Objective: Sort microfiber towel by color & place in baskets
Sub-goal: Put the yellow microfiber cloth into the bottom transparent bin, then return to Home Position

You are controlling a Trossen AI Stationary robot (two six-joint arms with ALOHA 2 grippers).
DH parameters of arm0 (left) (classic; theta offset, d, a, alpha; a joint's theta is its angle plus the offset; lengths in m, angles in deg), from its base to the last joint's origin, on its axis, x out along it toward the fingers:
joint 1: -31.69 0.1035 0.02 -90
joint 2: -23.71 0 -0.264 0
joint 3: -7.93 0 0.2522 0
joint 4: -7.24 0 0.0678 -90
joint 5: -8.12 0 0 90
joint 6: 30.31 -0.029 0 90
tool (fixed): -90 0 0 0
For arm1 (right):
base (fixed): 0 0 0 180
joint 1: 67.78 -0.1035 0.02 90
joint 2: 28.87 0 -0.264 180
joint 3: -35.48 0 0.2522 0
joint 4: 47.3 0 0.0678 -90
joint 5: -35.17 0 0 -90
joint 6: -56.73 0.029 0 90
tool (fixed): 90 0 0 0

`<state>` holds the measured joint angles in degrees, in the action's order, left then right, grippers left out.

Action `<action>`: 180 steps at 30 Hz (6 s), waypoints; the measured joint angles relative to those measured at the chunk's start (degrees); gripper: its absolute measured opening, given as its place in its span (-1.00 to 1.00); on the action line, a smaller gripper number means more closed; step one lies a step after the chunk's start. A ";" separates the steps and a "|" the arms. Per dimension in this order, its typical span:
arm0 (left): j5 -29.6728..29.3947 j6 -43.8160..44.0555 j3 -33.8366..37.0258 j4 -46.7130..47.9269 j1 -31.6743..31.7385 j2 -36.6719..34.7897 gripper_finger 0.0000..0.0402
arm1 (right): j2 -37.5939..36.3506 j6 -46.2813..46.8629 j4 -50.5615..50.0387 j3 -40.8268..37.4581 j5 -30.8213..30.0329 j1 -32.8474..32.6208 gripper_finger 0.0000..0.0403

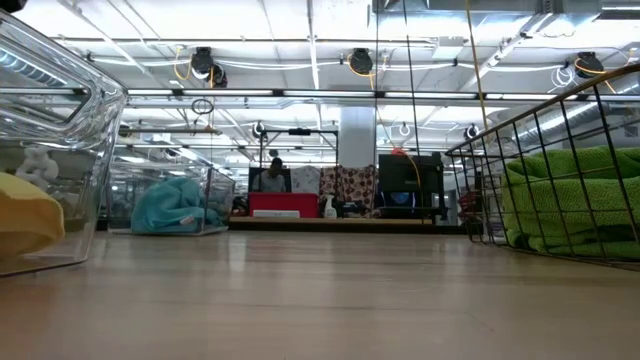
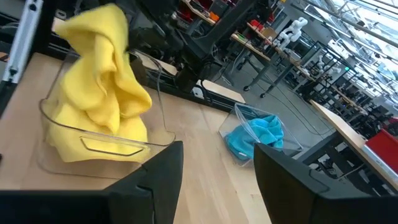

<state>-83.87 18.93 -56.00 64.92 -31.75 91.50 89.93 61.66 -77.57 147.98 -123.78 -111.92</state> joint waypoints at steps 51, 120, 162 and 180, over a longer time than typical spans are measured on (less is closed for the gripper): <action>-16.40 -11.51 -8.28 11.84 5.78 16.19 -0.81 | 0.00 0.27 -0.66 0.00 0.26 0.67 -0.07; -9.12 0.83 -8.18 8.60 1.86 13.68 -0.19 | 0.02 1.46 -1.64 0.00 6.17 0.79 -0.07; -30.06 -45.35 0.18 -22.05 12.56 8.47 -0.99 | -16.98 -3.22 -3.43 -16.72 26.74 9.38 -1.00; -21.40 -64.60 1.80 -30.47 29.76 -10.52 -0.99 | -50.10 -19.21 29.66 -55.41 54.67 27.85 -1.00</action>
<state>-105.28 -45.67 -54.20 34.45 -2.00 80.98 39.84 42.45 -47.91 92.57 -69.11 -84.07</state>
